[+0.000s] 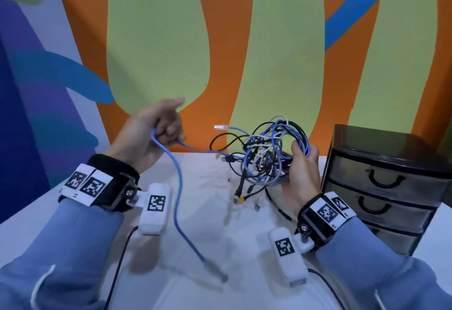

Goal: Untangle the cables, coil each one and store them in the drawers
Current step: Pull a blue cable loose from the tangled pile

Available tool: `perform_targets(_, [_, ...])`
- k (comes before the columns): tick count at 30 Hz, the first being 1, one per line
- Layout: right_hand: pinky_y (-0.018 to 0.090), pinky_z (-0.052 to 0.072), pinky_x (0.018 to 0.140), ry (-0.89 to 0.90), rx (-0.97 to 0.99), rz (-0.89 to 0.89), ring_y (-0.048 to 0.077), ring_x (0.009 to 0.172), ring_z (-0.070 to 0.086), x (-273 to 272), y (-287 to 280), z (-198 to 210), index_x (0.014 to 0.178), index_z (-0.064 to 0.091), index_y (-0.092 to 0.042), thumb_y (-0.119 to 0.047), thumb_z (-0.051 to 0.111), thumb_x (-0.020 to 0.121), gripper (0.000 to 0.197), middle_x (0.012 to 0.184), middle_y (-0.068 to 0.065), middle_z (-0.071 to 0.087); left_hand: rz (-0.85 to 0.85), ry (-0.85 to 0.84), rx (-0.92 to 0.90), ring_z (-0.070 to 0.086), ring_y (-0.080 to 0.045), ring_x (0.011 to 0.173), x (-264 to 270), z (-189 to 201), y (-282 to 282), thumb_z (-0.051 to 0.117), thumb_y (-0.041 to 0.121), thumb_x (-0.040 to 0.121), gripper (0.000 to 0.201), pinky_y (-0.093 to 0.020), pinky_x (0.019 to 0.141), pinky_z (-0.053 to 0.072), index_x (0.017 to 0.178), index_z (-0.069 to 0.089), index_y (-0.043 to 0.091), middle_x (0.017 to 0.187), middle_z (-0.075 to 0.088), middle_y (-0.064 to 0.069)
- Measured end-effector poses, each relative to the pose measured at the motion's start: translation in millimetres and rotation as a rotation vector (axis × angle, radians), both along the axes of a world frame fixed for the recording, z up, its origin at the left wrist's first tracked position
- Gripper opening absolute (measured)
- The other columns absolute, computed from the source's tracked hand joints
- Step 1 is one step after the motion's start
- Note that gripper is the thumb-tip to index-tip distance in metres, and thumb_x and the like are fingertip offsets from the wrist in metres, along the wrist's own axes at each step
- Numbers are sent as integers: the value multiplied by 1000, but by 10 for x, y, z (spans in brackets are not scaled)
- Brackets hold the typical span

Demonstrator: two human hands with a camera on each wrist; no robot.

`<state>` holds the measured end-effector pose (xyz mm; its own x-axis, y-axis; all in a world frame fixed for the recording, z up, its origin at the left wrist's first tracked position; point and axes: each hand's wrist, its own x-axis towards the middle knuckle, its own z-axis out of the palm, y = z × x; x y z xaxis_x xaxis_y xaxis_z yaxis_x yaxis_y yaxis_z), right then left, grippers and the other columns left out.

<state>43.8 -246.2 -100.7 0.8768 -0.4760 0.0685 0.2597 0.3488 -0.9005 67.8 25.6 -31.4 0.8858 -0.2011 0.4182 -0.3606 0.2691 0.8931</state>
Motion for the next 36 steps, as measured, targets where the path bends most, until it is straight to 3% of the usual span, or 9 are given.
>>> perform_targets(4, [39,63,65,-69,143,11,28,94,74,-29,-12,53,148,36,-37,-35,47,111,38,126,5,64,61,45,488,49,-20,61,-44,-91,-126,82,33,89,30,-32,69,56,87,64,10,81,57,-8])
perform_targets(7, [34,60,61,-125,184,64,24,87,73,-63,32,90,143,39,-35,-33,48,112,33,116,0,65,101,58,667,58,-16,66,-18,-187,-204,80,31,93,24,-30,62,58,103,73,10,86,60,-6])
perform_targets(14, [27,51,47,-220,217,238,22,75,68,-146,146,95,116,54,-18,-23,50,110,9,90,5,65,159,-213,915,44,-2,53,133,-352,-306,76,31,98,16,-18,56,38,92,79,17,59,59,19])
perform_targets(19, [31,56,53,-266,291,362,30,82,66,-143,146,92,88,50,-16,-11,48,104,17,92,13,67,270,-331,793,65,-2,73,259,-436,-261,81,12,93,19,-28,77,51,107,69,16,81,70,15])
perform_targets(25, [37,50,69,-318,282,501,31,84,64,-227,139,120,77,67,-13,-18,40,98,35,95,14,72,169,-386,850,64,3,65,113,-448,-306,50,-17,99,43,-17,68,50,85,63,21,70,69,21])
perform_targets(27, [40,52,77,-330,282,529,33,95,65,-225,119,135,93,75,-9,-37,47,99,40,108,18,70,93,-346,704,65,14,71,22,-417,-361,49,-9,100,32,-7,69,51,103,60,21,75,69,32])
perform_targets(29, [40,57,82,-314,246,507,30,96,70,-199,98,132,113,77,-4,-57,48,100,61,112,18,72,100,-360,576,66,10,71,32,-403,-346,44,-9,105,28,-5,68,51,116,57,14,80,71,17])
perform_targets(31, [38,57,88,-265,159,449,24,94,74,-152,71,103,107,80,-6,-64,44,101,68,106,14,76,129,-294,440,59,-2,68,43,-382,-363,49,-4,107,14,-9,61,47,112,59,5,85,62,2])
perform_targets(36, [38,56,91,-223,-140,318,24,98,75,-105,102,93,96,81,-11,-28,56,106,32,103,10,79,155,-234,203,55,-17,76,57,-323,-474,65,10,103,7,-26,67,45,98,63,10,90,66,-3])
